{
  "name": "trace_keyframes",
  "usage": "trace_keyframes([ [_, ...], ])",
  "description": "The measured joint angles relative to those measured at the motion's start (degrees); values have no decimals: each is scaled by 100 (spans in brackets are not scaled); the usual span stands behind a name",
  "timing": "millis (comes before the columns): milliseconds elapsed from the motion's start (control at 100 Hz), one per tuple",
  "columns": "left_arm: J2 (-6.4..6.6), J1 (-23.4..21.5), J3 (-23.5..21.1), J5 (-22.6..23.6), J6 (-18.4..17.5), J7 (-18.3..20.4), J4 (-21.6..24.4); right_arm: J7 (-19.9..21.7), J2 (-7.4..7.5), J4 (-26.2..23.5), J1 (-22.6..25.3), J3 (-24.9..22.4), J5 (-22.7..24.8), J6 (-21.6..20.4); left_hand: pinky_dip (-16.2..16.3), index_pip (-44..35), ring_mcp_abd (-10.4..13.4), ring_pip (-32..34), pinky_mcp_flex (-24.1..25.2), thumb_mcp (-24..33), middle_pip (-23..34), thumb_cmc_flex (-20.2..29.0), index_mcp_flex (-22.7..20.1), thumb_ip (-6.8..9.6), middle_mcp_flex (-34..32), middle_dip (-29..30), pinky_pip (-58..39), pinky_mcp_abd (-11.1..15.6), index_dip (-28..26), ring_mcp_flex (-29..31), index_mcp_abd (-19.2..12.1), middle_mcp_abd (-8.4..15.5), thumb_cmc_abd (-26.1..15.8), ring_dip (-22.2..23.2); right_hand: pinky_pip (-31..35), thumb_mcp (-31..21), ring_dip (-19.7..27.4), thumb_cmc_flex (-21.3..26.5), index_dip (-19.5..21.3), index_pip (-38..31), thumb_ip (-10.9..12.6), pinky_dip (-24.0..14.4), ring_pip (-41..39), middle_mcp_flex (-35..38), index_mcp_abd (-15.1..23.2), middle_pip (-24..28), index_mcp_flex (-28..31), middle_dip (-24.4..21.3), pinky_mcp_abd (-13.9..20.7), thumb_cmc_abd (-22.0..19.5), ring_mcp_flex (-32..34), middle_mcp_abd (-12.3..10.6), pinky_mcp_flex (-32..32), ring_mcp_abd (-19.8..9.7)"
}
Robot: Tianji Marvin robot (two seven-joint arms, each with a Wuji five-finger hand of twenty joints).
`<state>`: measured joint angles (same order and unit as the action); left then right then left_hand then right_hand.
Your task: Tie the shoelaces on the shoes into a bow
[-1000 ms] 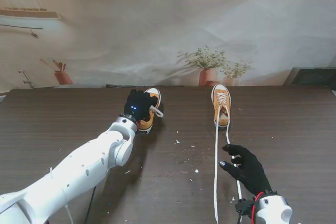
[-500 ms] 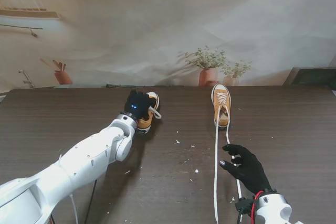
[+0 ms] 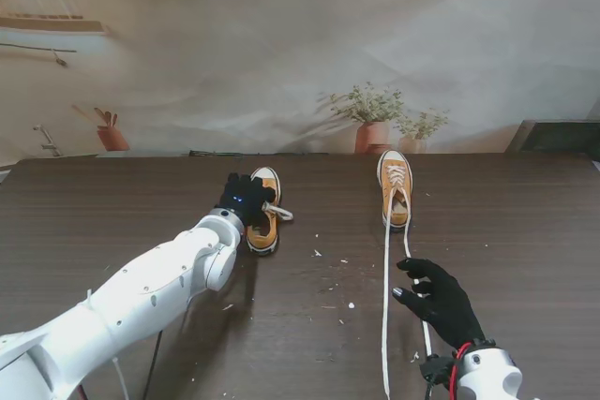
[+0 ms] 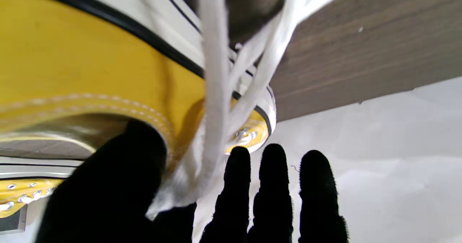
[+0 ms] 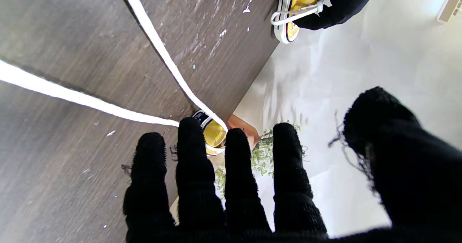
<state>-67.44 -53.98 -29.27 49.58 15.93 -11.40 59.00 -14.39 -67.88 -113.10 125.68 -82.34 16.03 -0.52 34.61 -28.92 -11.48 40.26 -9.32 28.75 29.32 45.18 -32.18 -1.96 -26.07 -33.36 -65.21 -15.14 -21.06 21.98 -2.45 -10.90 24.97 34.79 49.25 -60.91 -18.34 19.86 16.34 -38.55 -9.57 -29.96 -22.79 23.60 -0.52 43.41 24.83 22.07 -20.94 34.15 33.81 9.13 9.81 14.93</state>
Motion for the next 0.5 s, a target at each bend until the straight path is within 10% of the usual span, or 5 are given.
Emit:
trace_keyframes([
  [220, 396, -445, -383, 505, 804, 1646, 1332, 7, 0, -9, 20, -8, -27, -79, -769, 1900, -233, -1713, 1082, -1480, -1218, -401, 746, 2, 1280, 806, 1877, -12, 615, -1215, 224, -61, -246, -679, 4, 0, 0, 0, 0, 0, 0, 0, 0, 0, 43, -1, -1, 0, 0, 0, 0, 1, 0, 10],
  [500, 510, -1631, -1875, 713, 487, 1667, 2335, 4, 0, -29, 73, -30, -73, -182, -1241, 2356, -216, -3275, 1334, -2671, -2470, -458, 1176, 165, 1794, 1148, 4530, -13, 618, -1705, 1005, -63, -1147, -1315, 5, 0, 0, 0, 0, 0, 0, 0, 0, 0, 58, -1, -2, 0, 0, 2, 0, 4, 0, 54],
])
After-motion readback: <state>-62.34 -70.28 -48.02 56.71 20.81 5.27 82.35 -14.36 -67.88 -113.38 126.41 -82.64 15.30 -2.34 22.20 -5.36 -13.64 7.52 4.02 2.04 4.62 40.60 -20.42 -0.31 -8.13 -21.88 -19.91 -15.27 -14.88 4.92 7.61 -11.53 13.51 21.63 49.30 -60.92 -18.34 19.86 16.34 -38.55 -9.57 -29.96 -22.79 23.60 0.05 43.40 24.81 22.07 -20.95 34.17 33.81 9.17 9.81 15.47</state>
